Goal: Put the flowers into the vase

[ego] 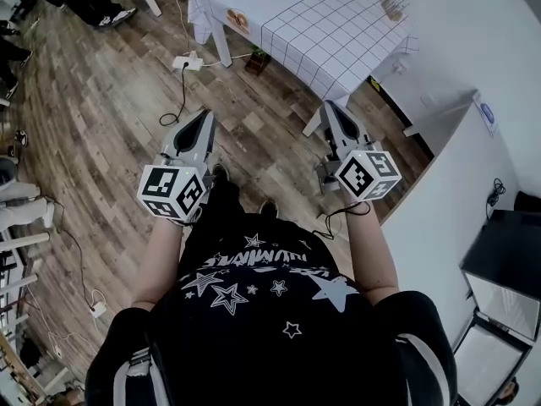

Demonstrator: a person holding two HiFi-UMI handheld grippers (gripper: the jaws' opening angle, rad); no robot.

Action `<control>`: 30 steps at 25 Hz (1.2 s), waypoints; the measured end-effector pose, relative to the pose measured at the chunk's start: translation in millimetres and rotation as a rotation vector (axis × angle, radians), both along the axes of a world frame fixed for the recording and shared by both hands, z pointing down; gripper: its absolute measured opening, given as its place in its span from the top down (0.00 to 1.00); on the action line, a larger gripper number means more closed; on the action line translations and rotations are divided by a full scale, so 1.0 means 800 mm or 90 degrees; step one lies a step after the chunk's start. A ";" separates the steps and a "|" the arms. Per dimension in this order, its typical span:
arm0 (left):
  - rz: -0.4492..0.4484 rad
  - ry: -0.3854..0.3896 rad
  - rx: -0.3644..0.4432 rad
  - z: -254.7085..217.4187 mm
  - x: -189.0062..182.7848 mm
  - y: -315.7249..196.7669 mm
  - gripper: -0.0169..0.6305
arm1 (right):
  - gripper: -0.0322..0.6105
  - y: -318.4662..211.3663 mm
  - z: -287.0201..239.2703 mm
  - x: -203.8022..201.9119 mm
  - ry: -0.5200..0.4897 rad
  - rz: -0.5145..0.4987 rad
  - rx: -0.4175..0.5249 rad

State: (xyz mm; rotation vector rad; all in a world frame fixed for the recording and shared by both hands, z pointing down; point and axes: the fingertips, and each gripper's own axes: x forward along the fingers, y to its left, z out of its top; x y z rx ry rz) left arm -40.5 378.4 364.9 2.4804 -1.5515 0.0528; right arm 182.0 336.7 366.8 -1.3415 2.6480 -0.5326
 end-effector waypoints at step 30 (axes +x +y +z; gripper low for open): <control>0.009 0.075 -0.043 0.043 -0.113 -0.230 0.96 | 0.93 -0.187 0.030 -0.084 0.088 0.066 -0.062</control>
